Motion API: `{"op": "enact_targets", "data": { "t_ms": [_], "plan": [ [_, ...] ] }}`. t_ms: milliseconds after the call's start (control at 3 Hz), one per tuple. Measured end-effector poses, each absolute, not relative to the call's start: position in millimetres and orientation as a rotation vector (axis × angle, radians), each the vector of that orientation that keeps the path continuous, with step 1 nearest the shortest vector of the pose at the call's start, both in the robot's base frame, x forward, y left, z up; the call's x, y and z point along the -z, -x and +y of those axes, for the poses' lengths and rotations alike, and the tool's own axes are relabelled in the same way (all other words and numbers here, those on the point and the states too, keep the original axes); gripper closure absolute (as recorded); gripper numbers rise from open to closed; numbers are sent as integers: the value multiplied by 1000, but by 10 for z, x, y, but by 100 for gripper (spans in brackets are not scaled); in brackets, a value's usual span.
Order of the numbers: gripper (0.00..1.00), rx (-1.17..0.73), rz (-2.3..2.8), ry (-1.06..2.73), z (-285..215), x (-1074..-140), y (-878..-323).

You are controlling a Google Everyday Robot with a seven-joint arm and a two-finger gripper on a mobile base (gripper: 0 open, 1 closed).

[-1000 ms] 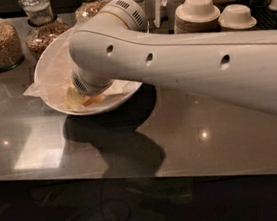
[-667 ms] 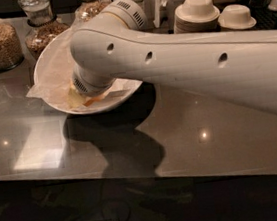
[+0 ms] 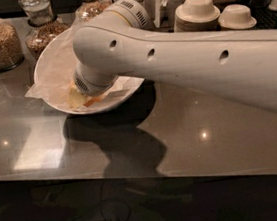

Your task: Pick orange from white bowl

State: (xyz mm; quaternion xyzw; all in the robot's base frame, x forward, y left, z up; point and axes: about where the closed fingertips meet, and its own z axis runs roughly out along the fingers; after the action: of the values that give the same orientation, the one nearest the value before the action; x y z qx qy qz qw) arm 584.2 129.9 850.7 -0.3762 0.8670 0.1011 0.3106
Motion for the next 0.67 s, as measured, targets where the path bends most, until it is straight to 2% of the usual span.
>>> {"op": "enact_targets", "data": {
  "t_ms": [667],
  "plan": [
    [100, -279, 2294, 1003, 1310, -8511, -5819]
  ]
}}
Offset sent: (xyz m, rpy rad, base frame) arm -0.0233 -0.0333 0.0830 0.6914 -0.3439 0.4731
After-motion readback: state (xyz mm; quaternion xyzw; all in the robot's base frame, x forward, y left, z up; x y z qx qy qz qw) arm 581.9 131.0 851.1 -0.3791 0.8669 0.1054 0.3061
